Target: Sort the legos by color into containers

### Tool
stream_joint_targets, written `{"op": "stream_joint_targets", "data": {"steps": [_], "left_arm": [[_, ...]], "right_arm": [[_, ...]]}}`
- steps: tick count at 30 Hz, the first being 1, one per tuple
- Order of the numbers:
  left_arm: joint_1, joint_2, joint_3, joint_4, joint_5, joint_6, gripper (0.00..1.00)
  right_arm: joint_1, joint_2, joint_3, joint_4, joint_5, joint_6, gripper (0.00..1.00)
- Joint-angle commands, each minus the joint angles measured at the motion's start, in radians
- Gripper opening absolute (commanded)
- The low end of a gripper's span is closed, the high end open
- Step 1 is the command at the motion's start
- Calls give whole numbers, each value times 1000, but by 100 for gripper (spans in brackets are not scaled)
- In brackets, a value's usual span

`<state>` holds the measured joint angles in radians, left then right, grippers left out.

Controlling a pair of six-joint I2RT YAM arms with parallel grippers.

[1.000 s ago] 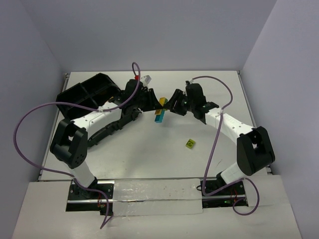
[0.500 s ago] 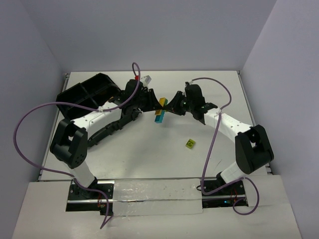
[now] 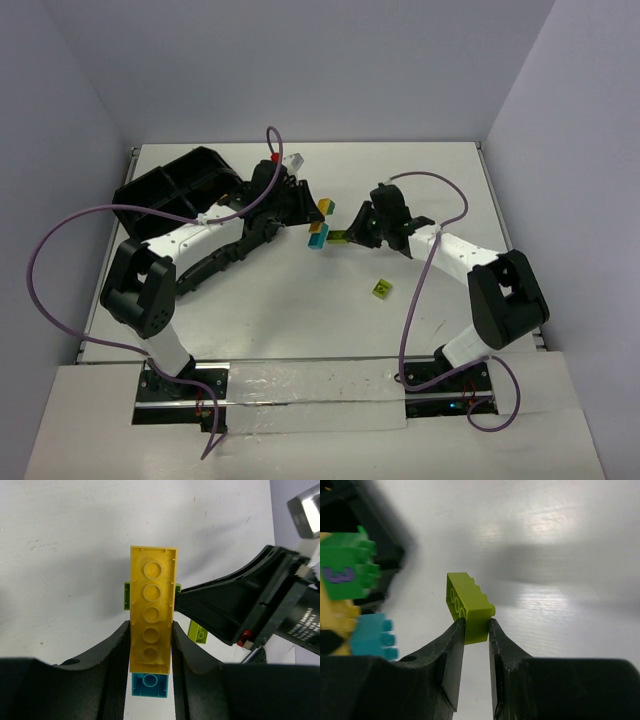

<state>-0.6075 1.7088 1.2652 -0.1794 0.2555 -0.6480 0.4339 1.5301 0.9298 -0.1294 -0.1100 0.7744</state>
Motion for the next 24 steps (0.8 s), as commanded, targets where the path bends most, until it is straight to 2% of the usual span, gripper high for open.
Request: {"op": "stream_joint_targets", "data": {"steps": [1,2,4,5,6,10,15,24], "left_arm": [[-2,-11,68,-25,8,32,0],[-1,-7,85,-36,14,35,0],[7,9,115,-69,36,39,0],[11,16,128,-83,50,40,0],[18,24,145,-102,76,43,0],[46,44,186,-167,174,56,0],[81,21,123,-132,360,51,0],[81,48,156,-262,383,128,0]], "right_arm": [[-6,14,-31,-13,36,-50,19],[-7,17,-34,-12,31,-56,24],[-7,20,-40,2,2,-83,46],[-8,21,-41,5,-16,-99,54],[-9,17,-35,-2,-26,-122,58],[-8,-28,13,-78,1,-221,59],[-2,-107,75,-125,-12,-438,59],[15,-248,-35,115,-88,-730,60]]}}
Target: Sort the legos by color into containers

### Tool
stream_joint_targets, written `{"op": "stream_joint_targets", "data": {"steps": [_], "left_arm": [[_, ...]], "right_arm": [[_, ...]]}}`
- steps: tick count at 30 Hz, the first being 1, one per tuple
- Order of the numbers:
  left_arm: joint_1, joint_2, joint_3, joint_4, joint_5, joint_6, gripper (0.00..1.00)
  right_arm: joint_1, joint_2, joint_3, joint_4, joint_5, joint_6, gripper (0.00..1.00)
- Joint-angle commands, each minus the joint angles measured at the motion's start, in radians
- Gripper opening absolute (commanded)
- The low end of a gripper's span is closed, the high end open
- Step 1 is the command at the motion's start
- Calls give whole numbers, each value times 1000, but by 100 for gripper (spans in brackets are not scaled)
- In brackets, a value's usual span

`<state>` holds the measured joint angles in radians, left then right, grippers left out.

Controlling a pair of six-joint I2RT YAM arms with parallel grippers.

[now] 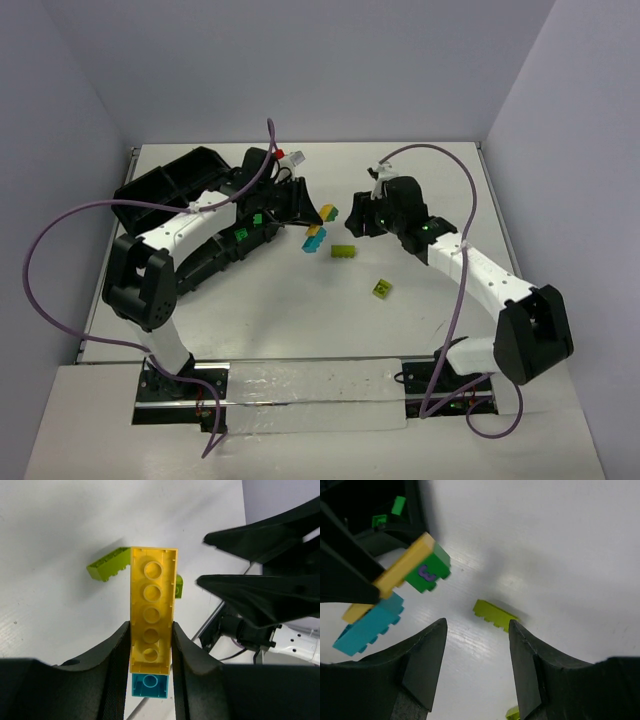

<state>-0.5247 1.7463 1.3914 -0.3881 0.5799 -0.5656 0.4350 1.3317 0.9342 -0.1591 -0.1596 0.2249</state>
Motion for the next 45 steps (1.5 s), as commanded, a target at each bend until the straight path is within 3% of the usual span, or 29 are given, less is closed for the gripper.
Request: {"op": "stream_joint_targets", "data": {"steps": [1,15,31,43,45], "left_arm": [[-1,12,33,-61,58,50,0],[-1,-1,37,-76,69,50,0],[-1,-23,32,-66,80,49,0],[-1,-38,24,-64,87,45,0],[-1,-38,27,-64,87,45,0]], "right_arm": [[19,-64,-57,187,-50,-213,60],[83,23,74,95,-198,-391,60],[108,102,92,118,-129,-369,62],[108,143,110,136,-146,-345,53],[108,146,114,135,-150,-343,36]]}}
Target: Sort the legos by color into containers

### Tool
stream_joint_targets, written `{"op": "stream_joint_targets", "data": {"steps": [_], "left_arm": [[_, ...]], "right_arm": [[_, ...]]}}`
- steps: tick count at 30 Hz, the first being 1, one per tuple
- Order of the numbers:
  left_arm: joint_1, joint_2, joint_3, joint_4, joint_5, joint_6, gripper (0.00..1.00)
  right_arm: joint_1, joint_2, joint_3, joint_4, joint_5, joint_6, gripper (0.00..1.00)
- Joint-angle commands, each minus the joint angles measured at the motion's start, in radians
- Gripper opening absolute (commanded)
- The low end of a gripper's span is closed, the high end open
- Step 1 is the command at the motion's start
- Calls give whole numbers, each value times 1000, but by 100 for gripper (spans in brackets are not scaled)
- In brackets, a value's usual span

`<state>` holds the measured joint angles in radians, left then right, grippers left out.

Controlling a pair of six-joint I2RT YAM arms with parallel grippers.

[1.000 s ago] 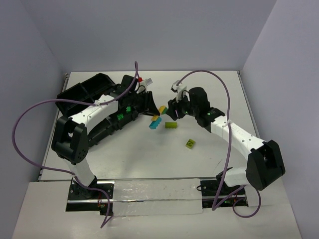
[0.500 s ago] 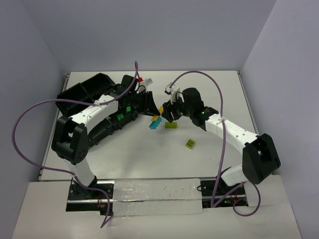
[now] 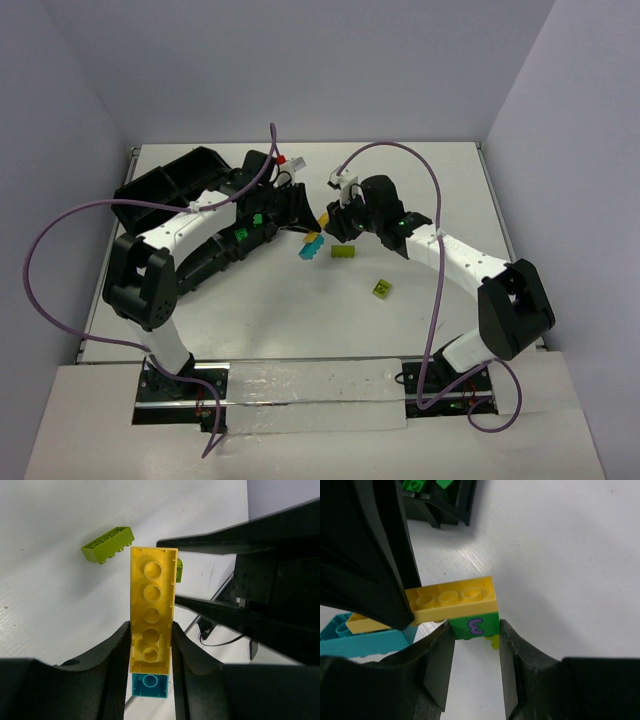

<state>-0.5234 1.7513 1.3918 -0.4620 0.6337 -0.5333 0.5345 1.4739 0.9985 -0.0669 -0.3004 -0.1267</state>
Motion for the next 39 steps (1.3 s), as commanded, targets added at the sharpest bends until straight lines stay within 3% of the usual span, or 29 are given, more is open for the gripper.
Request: {"op": "stream_joint_targets", "data": {"steps": [1,5,7,17,39], "left_arm": [[-3,-42,27,9,34,15,0],[-3,-34,29,4,27,17,0],[-3,-31,33,4,21,13,0],[6,-33,76,-3,-84,-19,0],[8,78,97,47,-246,-82,0]], "right_arm": [[9,9,58,35,-10,10,27],[9,18,56,19,0,14,6],[8,14,40,30,19,18,0],[-4,-30,-54,13,224,111,0],[-32,-31,-106,14,297,259,0]]}}
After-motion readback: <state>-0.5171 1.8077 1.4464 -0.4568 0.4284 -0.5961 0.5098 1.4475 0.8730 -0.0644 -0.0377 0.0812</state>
